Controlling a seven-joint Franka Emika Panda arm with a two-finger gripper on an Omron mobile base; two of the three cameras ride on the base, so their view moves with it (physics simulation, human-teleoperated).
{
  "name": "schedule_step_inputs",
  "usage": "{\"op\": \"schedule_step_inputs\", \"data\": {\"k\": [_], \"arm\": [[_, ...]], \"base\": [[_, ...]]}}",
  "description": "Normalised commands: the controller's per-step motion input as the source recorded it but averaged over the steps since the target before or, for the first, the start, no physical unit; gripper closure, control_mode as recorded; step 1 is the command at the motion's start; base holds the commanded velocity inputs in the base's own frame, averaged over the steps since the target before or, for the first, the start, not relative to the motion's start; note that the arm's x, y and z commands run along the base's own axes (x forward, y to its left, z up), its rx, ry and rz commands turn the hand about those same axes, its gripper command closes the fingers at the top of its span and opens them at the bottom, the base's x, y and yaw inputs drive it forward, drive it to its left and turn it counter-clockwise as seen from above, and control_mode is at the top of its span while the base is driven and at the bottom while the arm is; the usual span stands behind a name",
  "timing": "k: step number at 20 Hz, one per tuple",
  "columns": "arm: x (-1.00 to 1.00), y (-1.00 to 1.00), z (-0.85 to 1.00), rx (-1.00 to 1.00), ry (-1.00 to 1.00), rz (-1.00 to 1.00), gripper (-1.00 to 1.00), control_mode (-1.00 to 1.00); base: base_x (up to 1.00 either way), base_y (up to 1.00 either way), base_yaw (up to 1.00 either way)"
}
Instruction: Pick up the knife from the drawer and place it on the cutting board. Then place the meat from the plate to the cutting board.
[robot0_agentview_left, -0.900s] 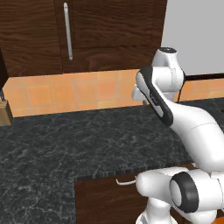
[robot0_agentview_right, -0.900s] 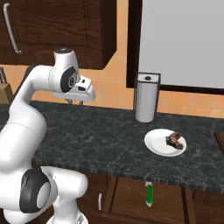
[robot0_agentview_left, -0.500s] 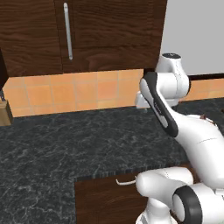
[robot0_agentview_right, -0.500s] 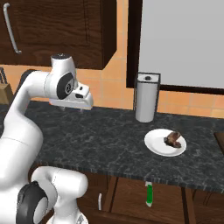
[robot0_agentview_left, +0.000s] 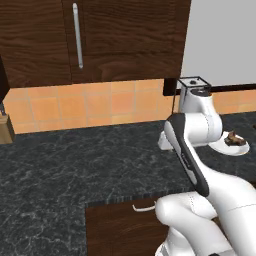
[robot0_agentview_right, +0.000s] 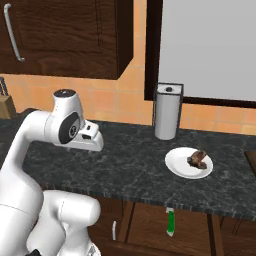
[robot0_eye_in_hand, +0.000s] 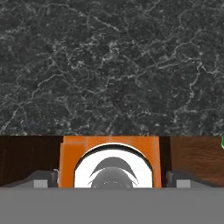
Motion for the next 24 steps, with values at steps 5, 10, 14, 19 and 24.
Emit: {"op": "schedule_step_inputs", "data": {"k": [5,10,14,19,24], "arm": [[0.0,0.0,0.0,0.0,0.0,0.0,-1.0,1.0],[0.0,0.0,0.0,0.0,0.0,0.0,-1.0,1.0],[0.0,0.0,0.0,0.0,0.0,0.0,-1.0,1.0],[0.0,0.0,0.0,0.0,0.0,0.0,-1.0,1.0],[0.0,0.0,0.0,0.0,0.0,0.0,-1.0,1.0]], "base": [[-0.89,-0.02,0.0],[-0.98,-0.2,0.0],[-0.38,-0.97,-0.05],[0.0,-1.0,0.0],[0.04,-1.0,0.08]]}}
